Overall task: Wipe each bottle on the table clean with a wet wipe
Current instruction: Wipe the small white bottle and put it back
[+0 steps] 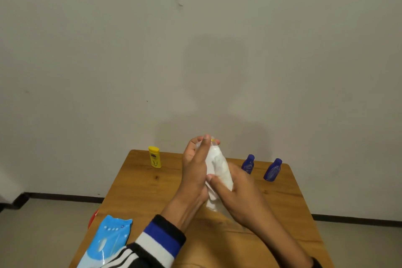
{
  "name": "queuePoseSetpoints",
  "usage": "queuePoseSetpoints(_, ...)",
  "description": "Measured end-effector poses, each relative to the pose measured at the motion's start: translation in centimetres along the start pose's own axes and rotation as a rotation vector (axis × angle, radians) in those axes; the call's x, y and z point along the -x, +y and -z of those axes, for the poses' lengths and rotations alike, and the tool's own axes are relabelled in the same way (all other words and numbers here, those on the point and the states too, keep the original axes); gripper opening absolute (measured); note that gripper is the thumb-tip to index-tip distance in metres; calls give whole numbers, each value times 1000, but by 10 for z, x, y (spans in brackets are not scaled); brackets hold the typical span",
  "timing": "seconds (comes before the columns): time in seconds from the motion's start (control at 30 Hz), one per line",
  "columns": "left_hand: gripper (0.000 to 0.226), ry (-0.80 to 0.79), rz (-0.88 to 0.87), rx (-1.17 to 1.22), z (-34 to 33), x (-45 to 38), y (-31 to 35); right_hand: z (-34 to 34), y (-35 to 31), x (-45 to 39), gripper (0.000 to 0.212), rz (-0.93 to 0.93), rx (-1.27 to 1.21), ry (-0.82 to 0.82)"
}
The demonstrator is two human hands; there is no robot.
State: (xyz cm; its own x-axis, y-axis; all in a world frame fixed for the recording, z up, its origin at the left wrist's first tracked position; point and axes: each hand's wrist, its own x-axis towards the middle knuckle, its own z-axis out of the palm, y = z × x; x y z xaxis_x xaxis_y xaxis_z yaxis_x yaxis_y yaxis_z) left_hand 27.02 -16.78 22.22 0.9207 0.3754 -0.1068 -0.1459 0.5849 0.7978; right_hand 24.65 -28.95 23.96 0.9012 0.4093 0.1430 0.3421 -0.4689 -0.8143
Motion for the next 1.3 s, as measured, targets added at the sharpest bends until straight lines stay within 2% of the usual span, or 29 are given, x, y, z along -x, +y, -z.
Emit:
queuePoseSetpoints(0.13,51,209,33,18,6,-15,5,-6,4,11,18,34,-179,113)
queuePoseSetpoints(0.2,53,301,106,110,14,-20,7,-4,7,13,21,4,-290,190)
queuePoseSetpoints(0.27,62,316,210,168,25,-25,4,1,10,8,35,-40,-384,301)
queuePoseSetpoints(0.33,75,263,289,175,25,-25,1,-2,6,3,45,-5,-378,382)
queuePoseSetpoints(0.4,80,181,354,205,21,-24,-7,-17,-2,4,54,156,-247,361)
queuePoseSetpoints(0.47,56,157,359,144,24,-24,-9,-44,0,11,61,342,-38,290)
queuePoseSetpoints(0.5,53,158,362,107,27,-24,-10,-57,7,17,61,410,38,263)
queuePoseSetpoints(0.6,62,239,398,63,36,-34,-2,-67,26,30,60,506,60,182)
queuePoseSetpoints(0.67,54,306,378,128,35,-36,5,-60,33,36,55,564,18,185)
queuePoseSetpoints(0.77,51,298,372,243,29,-30,11,-32,18,32,50,559,-60,377)
queuePoseSetpoints(0.87,61,241,350,265,26,-30,3,3,-9,5,51,470,-73,605)
queuePoseSetpoints(0.9,63,225,369,280,24,-28,1,8,-15,-4,53,451,-67,632)
queuePoseSetpoints(0.97,68,211,358,305,27,-25,-5,-1,-19,-15,55,462,-12,512)
queuePoseSetpoints(1.0,68,131,363,331,30,-20,-10,-12,-17,-15,57,488,43,416)
queuePoseSetpoints(1.03,64,33,357,345,33,-20,-16,-27,-11,-10,60,506,84,338)
queuePoseSetpoints(1.07,51,9,305,385,30,-13,-10,-39,-5,-1,62,517,81,293)
queuePoseSetpoints(1.1,35,-46,363,458,25,-8,-1,-49,2,9,63,512,31,282)
queuePoseSetpoints(1.13,34,-46,361,457,23,-9,5,-55,8,19,67,509,-36,284)
queuePoseSetpoints(1.17,41,22,282,384,23,-14,11,-56,14,28,71,505,-105,285)
queuePoseSetpoints(1.2,44,43,242,425,16,-12,23,-55,16,35,72,496,-158,293)
queuePoseSetpoints(1.27,31,53,225,418,12,-15,34,-48,19,39,67,457,-243,317)
queuePoseSetpoints(1.3,26,-2,233,408,15,-14,36,-42,17,37,65,414,-285,325)
